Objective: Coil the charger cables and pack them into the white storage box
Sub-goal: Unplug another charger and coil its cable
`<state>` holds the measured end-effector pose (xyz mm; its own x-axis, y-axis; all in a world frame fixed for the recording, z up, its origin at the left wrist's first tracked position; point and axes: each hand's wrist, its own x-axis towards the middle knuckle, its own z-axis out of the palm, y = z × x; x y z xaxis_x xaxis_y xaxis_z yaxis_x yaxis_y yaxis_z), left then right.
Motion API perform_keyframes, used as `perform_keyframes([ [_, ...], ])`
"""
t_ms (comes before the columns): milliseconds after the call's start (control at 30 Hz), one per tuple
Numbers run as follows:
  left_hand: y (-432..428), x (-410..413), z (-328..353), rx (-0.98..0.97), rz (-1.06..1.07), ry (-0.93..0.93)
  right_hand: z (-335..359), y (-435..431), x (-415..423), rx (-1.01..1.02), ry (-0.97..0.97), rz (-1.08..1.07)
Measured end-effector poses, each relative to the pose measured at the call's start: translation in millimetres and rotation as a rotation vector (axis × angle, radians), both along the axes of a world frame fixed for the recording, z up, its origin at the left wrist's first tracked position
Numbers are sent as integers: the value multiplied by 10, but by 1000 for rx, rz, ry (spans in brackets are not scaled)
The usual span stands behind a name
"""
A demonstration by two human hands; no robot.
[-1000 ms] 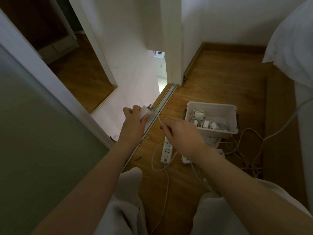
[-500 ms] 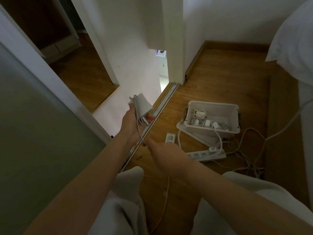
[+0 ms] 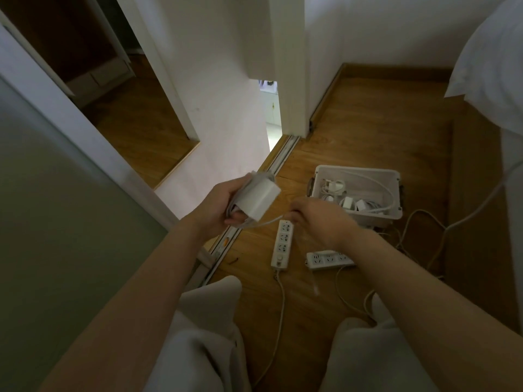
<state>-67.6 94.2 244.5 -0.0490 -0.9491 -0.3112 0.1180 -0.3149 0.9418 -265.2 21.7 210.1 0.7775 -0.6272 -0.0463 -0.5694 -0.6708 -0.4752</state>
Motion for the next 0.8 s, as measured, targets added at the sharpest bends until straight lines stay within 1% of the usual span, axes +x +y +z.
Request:
perform_keyframes([
  [67,39,52,-24,47,-82,-206,-34,-127,-106,15,-3,-85],
  [133,68,99,-51,68,-124,-299,-44,-228,-198,14,-23,-132],
  [200,75,99,-41,64,-127,-373,-39,-257,-224,-25,-41,-139],
  [300,46,55,-64,56,-110,-539,-39,-229,-186,-82,-65,-140],
  [367,26,26,-125,49,-145,-639,-26,-203,-157,-108,-79,-155],
  [467,2,5,-194,-2,-133,-821,38,-148,-123,-160,-126,-175],
  [533,-35,6,-228,-67,-81,-986,87,-89,-88,-215,-172,-192],
  [633,-70,-29,-269,-182,-78,-1208,133,-13,-42,-277,-220,-253],
  [700,-72,-70,-277,-239,-74,-1264,158,-8,-37,-243,-258,-312],
  [800,-77,-145,-243,-334,-55,-1267,185,-85,-87,-66,-389,-442],
])
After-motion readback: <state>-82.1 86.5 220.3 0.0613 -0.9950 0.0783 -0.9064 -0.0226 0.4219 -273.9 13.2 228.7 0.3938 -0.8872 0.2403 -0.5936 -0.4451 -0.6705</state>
